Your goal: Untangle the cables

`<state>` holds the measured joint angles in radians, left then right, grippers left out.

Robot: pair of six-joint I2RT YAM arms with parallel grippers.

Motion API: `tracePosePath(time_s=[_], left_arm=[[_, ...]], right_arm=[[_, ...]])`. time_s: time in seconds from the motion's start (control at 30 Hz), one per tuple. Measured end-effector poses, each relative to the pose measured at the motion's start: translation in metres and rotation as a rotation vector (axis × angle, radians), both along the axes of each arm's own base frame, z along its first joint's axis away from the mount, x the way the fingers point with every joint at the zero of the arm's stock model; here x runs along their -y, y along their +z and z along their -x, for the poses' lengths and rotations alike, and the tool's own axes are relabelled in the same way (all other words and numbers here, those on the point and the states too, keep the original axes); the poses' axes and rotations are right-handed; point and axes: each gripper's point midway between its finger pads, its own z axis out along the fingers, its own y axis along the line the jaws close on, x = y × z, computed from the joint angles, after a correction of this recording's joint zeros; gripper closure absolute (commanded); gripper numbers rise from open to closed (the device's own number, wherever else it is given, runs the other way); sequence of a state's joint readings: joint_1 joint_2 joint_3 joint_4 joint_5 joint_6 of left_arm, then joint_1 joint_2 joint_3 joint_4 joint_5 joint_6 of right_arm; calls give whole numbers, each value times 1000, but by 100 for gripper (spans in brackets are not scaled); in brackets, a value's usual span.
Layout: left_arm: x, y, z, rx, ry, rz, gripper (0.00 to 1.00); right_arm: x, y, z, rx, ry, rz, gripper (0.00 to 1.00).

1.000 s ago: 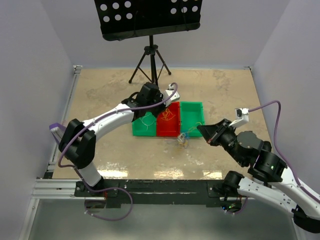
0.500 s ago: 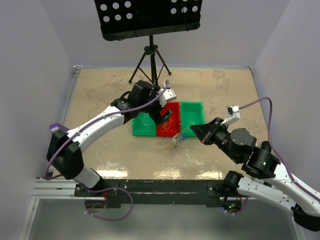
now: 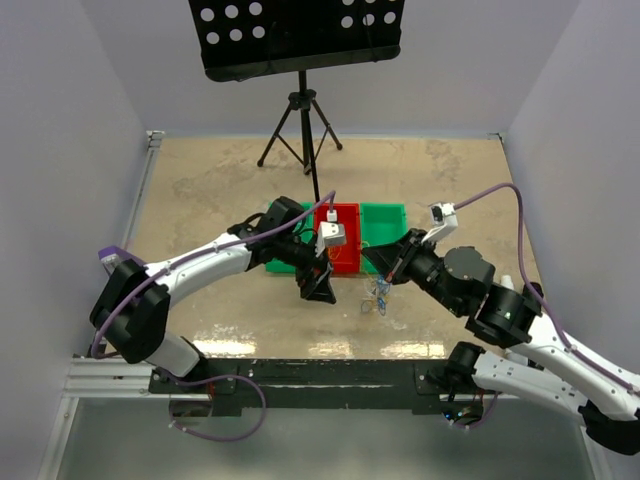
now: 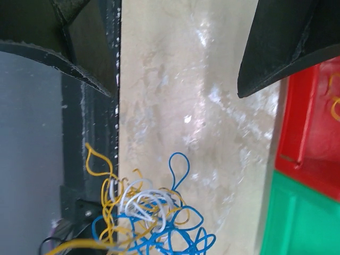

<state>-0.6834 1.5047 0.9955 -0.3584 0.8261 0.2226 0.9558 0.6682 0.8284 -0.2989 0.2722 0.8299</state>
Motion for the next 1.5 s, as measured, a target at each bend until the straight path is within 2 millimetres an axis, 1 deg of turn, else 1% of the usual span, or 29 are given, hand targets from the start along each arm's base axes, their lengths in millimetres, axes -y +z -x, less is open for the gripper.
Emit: tracePosePath(time_s=[0.17, 0.27, 0.33, 0.37, 0.43, 0.53, 0.57, 0.6, 0.77, 0.83, 0.97, 1.17, 1.23, 1.33, 1.4, 1.5], left_arm=[[18, 16, 14, -49, -53, 87, 0], [25, 25, 16, -77, -53, 124, 2], [27, 27, 14, -81, -46, 138, 11], [28, 28, 12, -83, -42, 143, 18], [31, 29, 10, -85, -36, 152, 34], [33, 30, 8, -88, -29, 159, 67], [34, 30, 7, -86, -28, 161, 74], [34, 30, 7, -85, -26, 163, 78], [35, 30, 4, -71, -22, 163, 79], [35, 29, 3, -69, -19, 162, 83], [35, 29, 3, -70, -16, 161, 100], [30, 23, -3, -44, 4, 136, 100], [24, 18, -6, -17, 11, 108, 100], [9, 15, -9, 44, 17, 63, 100], [-2, 14, -10, 95, 20, 37, 100], [-26, 7, -6, 170, 26, -32, 100]], right_arm=[[-6, -1, -2, 0, 11, 9, 100], [-7, 2, -2, 8, 15, 2, 100], [-8, 5, -2, 15, 18, -4, 100], [-8, 6, -2, 16, 23, -8, 100], [-10, 7, -1, 18, 31, -11, 100], [-11, 7, -1, 19, 34, -12, 100], [-11, 8, -1, 20, 35, -13, 100], [-11, 8, -1, 22, 34, -14, 100], [-10, 14, 0, 31, 35, -25, 100], [-9, 16, 1, 35, 35, -29, 100], [-8, 20, 1, 41, 35, -38, 100], [-4, 26, 2, 48, 29, -38, 100], [3, 32, 3, 55, 12, -32, 100], [19, 48, 5, 79, -27, -37, 100], [30, 60, 7, 95, -53, -44, 100], [49, 83, 10, 130, -101, -70, 100]])
